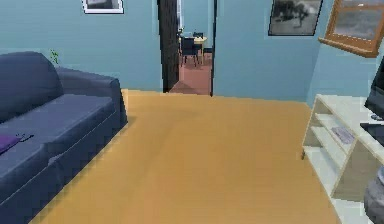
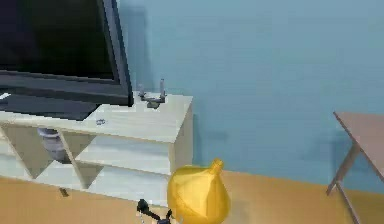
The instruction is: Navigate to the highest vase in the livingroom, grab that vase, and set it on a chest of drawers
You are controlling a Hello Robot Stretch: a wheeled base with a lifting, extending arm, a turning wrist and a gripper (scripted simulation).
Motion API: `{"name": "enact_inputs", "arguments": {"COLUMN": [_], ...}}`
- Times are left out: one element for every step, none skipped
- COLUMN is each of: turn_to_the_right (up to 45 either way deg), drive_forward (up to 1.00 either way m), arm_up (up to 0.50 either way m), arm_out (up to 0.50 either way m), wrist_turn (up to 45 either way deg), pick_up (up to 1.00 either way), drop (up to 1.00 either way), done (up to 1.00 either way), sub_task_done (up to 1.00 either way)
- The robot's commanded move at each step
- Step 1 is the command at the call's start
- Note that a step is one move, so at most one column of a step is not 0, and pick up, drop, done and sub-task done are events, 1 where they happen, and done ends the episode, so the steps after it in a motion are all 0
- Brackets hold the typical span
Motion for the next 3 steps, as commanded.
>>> {"name": "enact_inputs", "arguments": {"turn_to_the_right": [0.0, 0.0, 0.0], "drive_forward": [1.0, 1.0, 1.0], "arm_up": [0.0, 0.0, 0.0], "arm_out": [0.0, 0.0, 0.0], "wrist_turn": [0.0, 0.0, 0.0], "pick_up": [0.0, 0.0, 0.0], "drop": [0.0, 0.0, 0.0], "done": [0.0, 0.0, 0.0], "sub_task_done": [0.0, 0.0, 0.0]}}
